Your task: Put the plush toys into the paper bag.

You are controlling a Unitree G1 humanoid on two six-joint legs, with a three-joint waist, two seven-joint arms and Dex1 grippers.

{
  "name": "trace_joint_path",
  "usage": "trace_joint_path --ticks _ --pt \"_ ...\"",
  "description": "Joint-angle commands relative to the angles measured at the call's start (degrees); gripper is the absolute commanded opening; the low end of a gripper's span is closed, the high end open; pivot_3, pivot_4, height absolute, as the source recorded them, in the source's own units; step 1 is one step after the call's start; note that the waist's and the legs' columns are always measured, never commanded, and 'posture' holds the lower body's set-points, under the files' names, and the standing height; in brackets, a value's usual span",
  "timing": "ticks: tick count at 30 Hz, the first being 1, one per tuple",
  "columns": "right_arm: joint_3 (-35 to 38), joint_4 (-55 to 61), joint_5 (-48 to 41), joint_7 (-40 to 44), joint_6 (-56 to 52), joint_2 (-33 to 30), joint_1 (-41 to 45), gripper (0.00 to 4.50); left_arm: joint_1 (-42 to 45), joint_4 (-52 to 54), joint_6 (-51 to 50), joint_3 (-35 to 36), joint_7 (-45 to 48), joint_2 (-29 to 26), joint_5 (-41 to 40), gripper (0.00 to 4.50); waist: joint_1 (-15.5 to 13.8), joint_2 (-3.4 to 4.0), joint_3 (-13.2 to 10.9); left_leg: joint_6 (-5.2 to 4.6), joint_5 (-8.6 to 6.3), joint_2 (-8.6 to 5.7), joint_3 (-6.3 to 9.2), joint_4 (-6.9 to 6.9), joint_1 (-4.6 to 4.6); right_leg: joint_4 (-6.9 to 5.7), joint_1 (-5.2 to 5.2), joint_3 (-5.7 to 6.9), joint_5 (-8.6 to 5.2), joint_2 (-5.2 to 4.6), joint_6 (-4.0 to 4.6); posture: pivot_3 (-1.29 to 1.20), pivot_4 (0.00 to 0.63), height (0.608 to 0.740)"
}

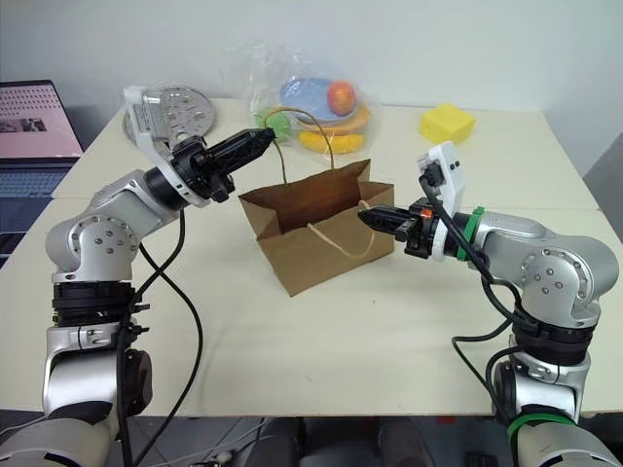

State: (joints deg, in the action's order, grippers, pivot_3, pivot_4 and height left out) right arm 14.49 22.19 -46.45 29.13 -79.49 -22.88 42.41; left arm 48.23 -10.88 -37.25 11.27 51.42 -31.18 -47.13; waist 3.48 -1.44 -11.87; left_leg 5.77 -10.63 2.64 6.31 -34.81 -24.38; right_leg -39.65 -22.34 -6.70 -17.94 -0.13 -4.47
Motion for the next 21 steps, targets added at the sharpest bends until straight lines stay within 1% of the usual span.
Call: trace_joint_path --ticks 1,2,3,6,8,11,13,14,16,17,21 --pt "0.76 0.27 -0.29 -2.87 1.72 0.98 1.06 0.04 1.67 0.90 1.42 0.45 1.09 -0.11 1.23 0.00 -0.01 0.00 0.00 0.00 0.00 0.00 0.00 0.01 0.00 0.00 0.00 0.00 0.00 0.00 0.00 0.00 0.150 0.740" --pt "0.65 0.55 -0.71 -2.76 1.89 0.71 1.10 0.42 1.48 1.34 1.13 0.48 1.05 -0.39 1.44 0.00 -0.05 0.00 0.00 0.00 0.00 0.00 0.01 0.01 0.00 0.00 0.00 0.00 0.00 0.00 0.00 0.00 0.150 0.740" --pt "0.64 0.81 -1.19 -2.64 1.93 0.40 1.25 0.65 1.18 1.91 0.70 0.67 0.98 -0.71 1.45 0.00 -0.06 0.00 0.00 0.00 0.00 -0.01 0.01 0.01 -0.01 0.01 0.00 0.01 0.00 -0.01 0.00 0.00 0.150 0.740" --pt "0.79 1.36 -2.20 -2.33 1.86 -0.94 1.98 1.68 -0.27 4.40 0.64 0.74 1.71 -2.74 2.47 0.62 -0.06 0.01 -0.01 0.00 0.00 -0.01 0.01 0.00 -0.02 0.03 0.01 0.01 0.00 -0.01 0.00 0.00 0.150 0.740" --pt "0.59 1.81 -2.80 -1.43 2.01 -2.89 2.41 2.43 -1.42 5.50 0.24 1.58 2.47 -5.08 2.79 1.26 -0.06 0.02 -0.01 0.00 0.00 -0.01 0.01 0.01 -0.02 0.02 0.00 0.01 0.00 -0.01 0.00 0.00 0.150 0.740" --pt "0.81 2.19 -3.95 1.34 2.77 -7.86 2.97 3.55 -4.65 7.14 2.41 1.58 3.55 -9.71 6.34 2.23 0.05 0.04 -0.02 0.00 0.00 0.00 0.00 0.05 -0.02 0.07 0.00 0.00 0.00 -0.01 0.00 0.00 0.150 0.740" --pt "2.60 1.06 -4.70 1.93 3.02 -10.57 3.50 4.27 -6.50 6.89 5.10 1.98 2.40 -10.97 9.07 2.84 -0.03 0.05 -0.03 0.00 0.00 0.00 0.00 0.07 -0.01 0.10 0.00 0.01 -0.01 -0.01 0.00 0.00 0.150 0.740" --pt "3.26 0.53 -4.90 2.01 3.21 -11.53 3.67 4.50 -6.96 6.56 5.75 2.50 1.85 -11.17 9.57 3.15 -0.09 0.05 -0.03 0.00 0.00 0.00 0.00 0.07 -0.01 0.11 0.01 0.01 -0.01 -0.01 0.00 0.00 0.150 0.740" --pt "3.82 -0.26 -4.00 1.23 4.16 -13.18 3.20 4.50 -7.90 6.69 6.70 3.35 1.98 -11.61 10.03 3.81 -0.22 0.05 -0.03 0.00 0.00 0.00 0.00 0.06 -0.02 0.16 0.02 0.01 0.00 -0.02 0.00 0.00 0.150 0.740" --pt "3.89 -0.08 -3.78 2.35 5.20 -14.81 2.00 4.50 -8.99 7.41 5.46 4.00 2.84 -12.24 8.96 4.09 -0.30 0.05 -0.03 0.00 0.00 0.00 0.00 0.05 -0.04 0.19 0.03 0.01 0.00 -0.02 0.00 0.00 0.150 0.740" --pt "2.03 2.51 -3.08 8.19 10.47 -21.26 -2.70 4.50 -12.88 9.42 2.32 5.04 5.88 -14.09 6.44 4.09 -0.31 0.05 -0.03 -0.02 -0.01 0.00 -0.02 0.09 -0.10 0.39 0.04 0.01 0.00 -0.05 -0.01 0.00 0.150 0.740"
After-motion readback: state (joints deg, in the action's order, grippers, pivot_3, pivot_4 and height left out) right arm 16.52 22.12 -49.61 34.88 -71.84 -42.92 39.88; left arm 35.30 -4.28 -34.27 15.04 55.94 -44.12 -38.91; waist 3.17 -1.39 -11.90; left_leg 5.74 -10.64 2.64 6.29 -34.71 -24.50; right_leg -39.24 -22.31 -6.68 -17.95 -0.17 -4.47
